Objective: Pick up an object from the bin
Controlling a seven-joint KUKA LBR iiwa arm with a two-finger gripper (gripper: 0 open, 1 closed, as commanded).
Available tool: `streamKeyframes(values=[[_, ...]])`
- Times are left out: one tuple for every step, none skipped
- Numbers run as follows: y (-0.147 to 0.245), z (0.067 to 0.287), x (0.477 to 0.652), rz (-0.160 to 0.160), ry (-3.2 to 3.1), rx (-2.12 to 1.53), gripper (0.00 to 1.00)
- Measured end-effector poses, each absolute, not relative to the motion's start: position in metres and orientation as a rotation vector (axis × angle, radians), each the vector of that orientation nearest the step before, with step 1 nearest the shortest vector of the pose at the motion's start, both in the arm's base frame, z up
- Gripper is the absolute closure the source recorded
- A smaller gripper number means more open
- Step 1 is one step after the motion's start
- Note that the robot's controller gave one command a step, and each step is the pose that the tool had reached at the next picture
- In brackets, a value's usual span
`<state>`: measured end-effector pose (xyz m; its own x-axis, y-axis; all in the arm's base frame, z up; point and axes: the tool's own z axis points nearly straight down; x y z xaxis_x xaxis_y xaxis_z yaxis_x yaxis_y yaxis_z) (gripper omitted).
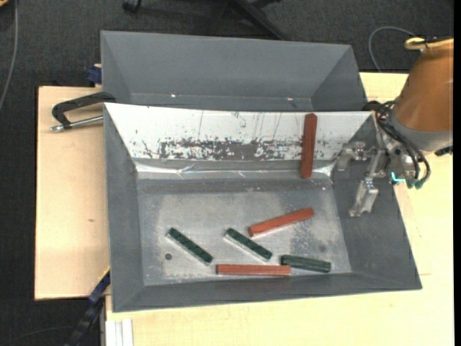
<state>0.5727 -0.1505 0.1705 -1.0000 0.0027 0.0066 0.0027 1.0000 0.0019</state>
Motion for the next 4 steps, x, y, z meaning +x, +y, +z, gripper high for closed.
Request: streamKeyframes(values=[[-0.143,0.167,0.576,0.007,-3.153,0.006,0.0],[-0.054,0.072,0.577,-0.002,-3.14,0.139,0.0],[-0.056,0.132,0.589,0.0,-3.13,0.305,0.0],[-0.049,0.083,0.576,0.0,-3.137,0.164,0.0]])
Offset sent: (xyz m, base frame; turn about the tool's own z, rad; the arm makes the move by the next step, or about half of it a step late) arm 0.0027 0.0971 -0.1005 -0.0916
